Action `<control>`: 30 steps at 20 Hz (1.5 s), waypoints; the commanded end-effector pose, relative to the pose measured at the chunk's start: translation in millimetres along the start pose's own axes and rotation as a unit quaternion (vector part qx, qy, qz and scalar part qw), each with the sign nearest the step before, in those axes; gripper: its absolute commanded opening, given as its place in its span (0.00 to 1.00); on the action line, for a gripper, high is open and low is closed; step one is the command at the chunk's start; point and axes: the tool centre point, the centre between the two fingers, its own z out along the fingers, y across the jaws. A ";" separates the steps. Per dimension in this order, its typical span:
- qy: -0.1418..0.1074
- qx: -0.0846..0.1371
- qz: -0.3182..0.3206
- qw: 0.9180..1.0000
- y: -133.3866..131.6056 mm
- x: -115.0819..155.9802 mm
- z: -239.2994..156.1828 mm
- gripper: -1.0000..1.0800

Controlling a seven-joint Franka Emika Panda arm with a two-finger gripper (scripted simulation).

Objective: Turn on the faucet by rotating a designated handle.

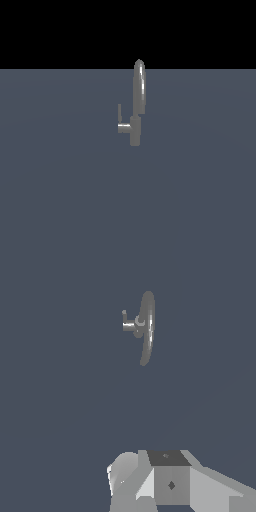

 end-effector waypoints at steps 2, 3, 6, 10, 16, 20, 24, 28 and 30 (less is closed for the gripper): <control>0.000 0.000 0.000 1.000 -0.2 0.0 0.1 0.00; 0.000 0.000 0.000 1.000 -1.0 0.5 0.8 0.00; -0.001 -0.001 0.002 1.000 -5.6 2.4 3.4 0.00; 0.006 -0.004 0.013 1.000 -10.8 4.5 0.4 0.00; 0.036 -0.011 0.048 0.998 -16.9 6.3 -18.1 0.00; 0.065 -0.018 0.084 0.994 -24.8 8.2 -35.4 0.00; 0.101 -0.028 0.128 0.986 -36.8 11.1 -55.6 0.00; 0.139 -0.041 0.176 0.974 -53.2 15.6 -74.9 0.00; 0.157 -0.047 0.200 0.966 -62.2 18.8 -82.9 0.00</control>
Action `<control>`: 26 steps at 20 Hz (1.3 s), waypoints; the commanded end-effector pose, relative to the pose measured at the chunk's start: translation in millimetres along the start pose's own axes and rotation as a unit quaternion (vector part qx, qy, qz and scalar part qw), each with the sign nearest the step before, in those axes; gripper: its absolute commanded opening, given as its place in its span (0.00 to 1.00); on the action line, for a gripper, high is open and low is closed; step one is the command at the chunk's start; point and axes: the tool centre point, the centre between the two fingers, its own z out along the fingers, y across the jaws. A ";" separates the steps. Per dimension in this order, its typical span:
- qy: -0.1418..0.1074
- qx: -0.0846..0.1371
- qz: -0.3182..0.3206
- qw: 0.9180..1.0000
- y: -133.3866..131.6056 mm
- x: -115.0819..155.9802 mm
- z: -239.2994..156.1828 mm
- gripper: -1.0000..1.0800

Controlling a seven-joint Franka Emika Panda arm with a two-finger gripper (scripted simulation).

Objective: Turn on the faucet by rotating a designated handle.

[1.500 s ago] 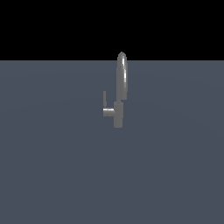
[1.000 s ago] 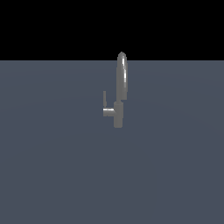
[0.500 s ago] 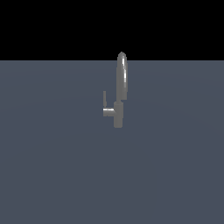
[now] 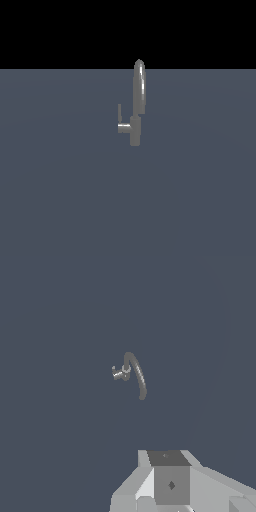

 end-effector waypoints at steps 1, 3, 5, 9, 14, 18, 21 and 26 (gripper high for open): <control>0.024 -0.008 0.030 0.999 -12.0 2.4 -9.8 0.00; 0.042 -0.015 0.053 0.998 -22.4 4.6 -15.6 0.00; 0.059 -0.023 0.075 0.995 -33.3 6.9 -19.9 0.00; 0.092 -0.038 0.117 0.988 -56.8 12.6 -23.3 0.00; 0.127 -0.059 0.166 0.976 -87.6 22.2 -16.9 0.00; 0.151 -0.076 0.202 0.965 -111.9 32.5 -2.6 0.00; 0.166 -0.090 0.228 0.955 -129.0 41.8 13.7 0.00; 0.186 -0.114 0.270 0.938 -153.4 60.0 51.5 0.00</control>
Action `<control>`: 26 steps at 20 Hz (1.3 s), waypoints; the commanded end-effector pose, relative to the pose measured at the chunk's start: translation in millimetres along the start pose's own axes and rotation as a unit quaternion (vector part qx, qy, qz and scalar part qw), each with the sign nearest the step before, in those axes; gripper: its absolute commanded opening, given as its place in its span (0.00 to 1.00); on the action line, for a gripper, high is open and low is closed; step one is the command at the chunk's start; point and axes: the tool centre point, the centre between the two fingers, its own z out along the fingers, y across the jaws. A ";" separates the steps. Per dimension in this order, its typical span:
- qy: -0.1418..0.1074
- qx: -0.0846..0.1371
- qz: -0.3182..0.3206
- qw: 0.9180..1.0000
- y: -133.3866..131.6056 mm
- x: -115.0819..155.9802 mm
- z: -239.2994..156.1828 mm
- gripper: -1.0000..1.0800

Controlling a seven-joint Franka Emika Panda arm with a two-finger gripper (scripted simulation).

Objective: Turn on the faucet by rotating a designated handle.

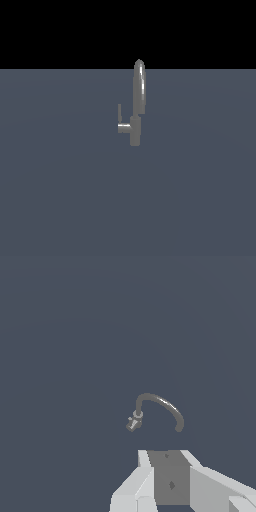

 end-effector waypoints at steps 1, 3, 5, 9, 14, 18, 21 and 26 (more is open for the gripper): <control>0.010 -0.013 0.021 1.000 -16.7 -5.5 19.2 0.00; 0.018 -0.025 0.037 0.999 -29.2 -9.8 37.5 0.00; 0.024 -0.037 0.053 0.998 -40.7 -14.0 58.0 0.00; 0.033 -0.063 0.084 0.994 -60.0 -22.1 105.6 0.00; 0.039 -0.099 0.123 0.987 -75.3 -32.0 175.9 0.00; 0.040 -0.129 0.155 0.979 -78.6 -40.3 239.1 0.00; 0.038 -0.152 0.179 0.971 -75.6 -46.8 286.3 0.00; 0.034 -0.184 0.212 0.959 -64.5 -56.6 350.2 0.00</control>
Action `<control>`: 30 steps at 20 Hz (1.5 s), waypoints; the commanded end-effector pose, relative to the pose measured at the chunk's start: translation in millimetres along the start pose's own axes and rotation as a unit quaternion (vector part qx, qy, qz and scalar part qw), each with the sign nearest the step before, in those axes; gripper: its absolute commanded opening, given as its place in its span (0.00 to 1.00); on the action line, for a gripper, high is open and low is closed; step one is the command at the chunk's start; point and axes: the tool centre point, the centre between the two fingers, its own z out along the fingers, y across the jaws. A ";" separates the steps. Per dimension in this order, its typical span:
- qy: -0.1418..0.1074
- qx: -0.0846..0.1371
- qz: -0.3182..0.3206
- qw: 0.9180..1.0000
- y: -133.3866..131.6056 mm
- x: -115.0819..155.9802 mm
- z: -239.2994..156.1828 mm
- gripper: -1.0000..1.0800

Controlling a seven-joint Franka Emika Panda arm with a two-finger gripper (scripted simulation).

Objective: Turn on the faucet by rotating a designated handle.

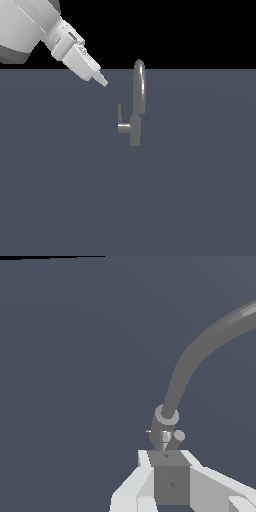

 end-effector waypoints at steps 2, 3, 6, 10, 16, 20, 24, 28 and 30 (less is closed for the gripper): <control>-0.004 -0.021 0.019 1.000 -2.4 -9.1 39.2 0.00; -0.004 -0.026 0.024 0.999 -2.5 -10.9 48.3 0.00; -0.007 -0.038 0.035 0.999 -1.9 -15.1 71.0 0.00; -0.008 -0.049 0.044 0.998 -0.9 -18.6 89.5 0.00; -0.008 -0.051 0.046 0.998 -0.6 -19.2 92.9 0.00; 0.006 -0.049 0.036 0.998 -1.8 -21.9 94.3 0.00; 0.017 -0.048 0.030 0.998 -2.6 -24.2 96.8 0.00; 0.017 -0.048 0.029 0.998 -2.6 -24.3 97.0 0.00; 0.017 -0.048 0.029 0.998 0.3 -24.0 96.2 0.00</control>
